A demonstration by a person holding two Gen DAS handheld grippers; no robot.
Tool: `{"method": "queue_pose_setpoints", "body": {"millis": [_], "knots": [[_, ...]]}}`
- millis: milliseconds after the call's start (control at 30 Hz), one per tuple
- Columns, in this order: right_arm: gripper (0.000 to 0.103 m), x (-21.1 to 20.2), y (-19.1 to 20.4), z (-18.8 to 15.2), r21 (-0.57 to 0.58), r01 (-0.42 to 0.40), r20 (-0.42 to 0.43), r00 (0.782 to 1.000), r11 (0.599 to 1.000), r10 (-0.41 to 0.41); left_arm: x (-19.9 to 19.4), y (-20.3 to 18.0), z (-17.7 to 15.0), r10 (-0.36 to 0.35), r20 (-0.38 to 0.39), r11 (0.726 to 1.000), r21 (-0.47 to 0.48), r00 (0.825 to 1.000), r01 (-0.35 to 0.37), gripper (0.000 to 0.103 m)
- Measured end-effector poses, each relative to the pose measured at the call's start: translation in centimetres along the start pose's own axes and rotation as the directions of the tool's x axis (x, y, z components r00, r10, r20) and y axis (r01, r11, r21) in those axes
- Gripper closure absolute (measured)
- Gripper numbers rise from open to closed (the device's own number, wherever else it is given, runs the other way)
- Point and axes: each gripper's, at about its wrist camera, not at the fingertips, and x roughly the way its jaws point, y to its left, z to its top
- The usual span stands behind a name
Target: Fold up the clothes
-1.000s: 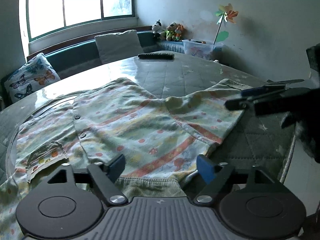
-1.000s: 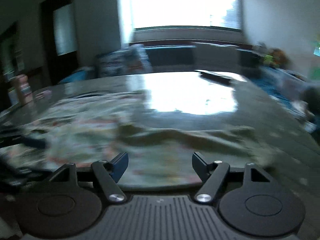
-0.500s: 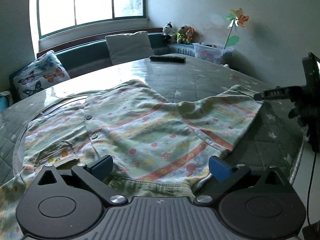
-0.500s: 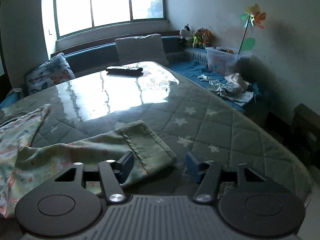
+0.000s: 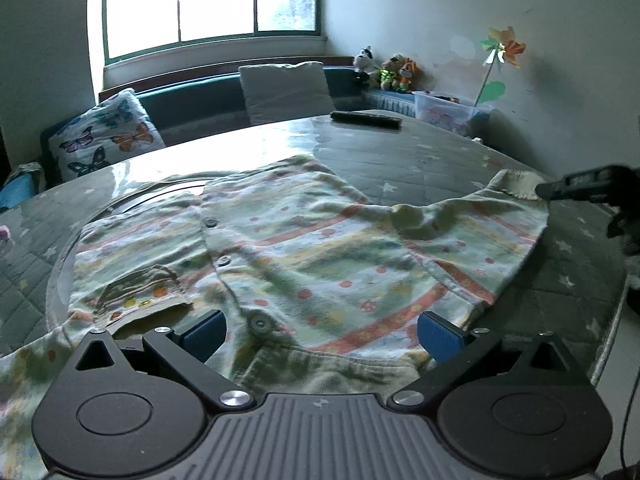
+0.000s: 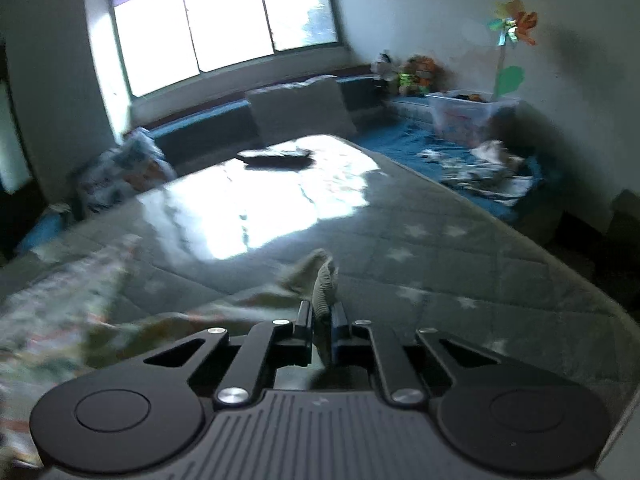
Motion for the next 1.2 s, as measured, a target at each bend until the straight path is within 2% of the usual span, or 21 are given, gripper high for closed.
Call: {"method": "queue_pose_setpoints", "body": {"millis": [100,200,333,533,800,1033,1133,1200], "knots": [[0.096,-1.2,1.6,1.0,0.014,-0.104,0.014,0.994,0.994,0.104,-0.2,0.6,-0.2,0.014,0.002,1.0,-0.016,1.0,-0.014,0.0],[0.096,-2.2,4.0,2.0,0.001,-0.217,0.021,0.976,0.976,0.217,-0.5,1.0,-0.5,0.026,0.007,0.999,-0.026,1.0,-0.026,0.0],[0.096,-2.9,8.0,3.2,-0.028,-0.366,0.001,0.931,0.93,0.366,-1.1,1.9,-1.1,0.037,0.013,0.998,-0.049,0.999,-0.037,0.0],[0.096,-3.3,14.0,4.1,-0.078,-0.527,-0.047,0.85,0.846,0.525,-1.7,3.0,-1.9,0.05,0.022,0.995,-0.083,0.999,-0.048,0.0],[0.096,-3.2,21.8,3.9,-0.165,-0.645,-0.137,0.764,0.746,0.631,-2.4,4.2,-2.7,0.064,0.026,0.992,-0.115,0.998,-0.061,0.0],[0.096,-2.9,25.9,2.2,-0.188,-0.703,-0.223,0.71,0.686,0.668,-2.9,4.9,-3.1,0.078,0.024,0.989,-0.129,0.997,-0.075,0.0],[0.087,-3.1,26.5,1.5,-0.199,-0.718,-0.252,0.695,0.667,0.673,-3.0,5.1,-3.1,0.088,0.023,0.988,-0.128,0.996,-0.084,0.0],[0.086,-3.4,26.1,1.3,-0.208,-0.721,-0.258,0.693,0.662,0.673,-3.2,5.3,-3.1,0.095,0.022,0.988,-0.126,0.995,-0.092,0.0]]}}
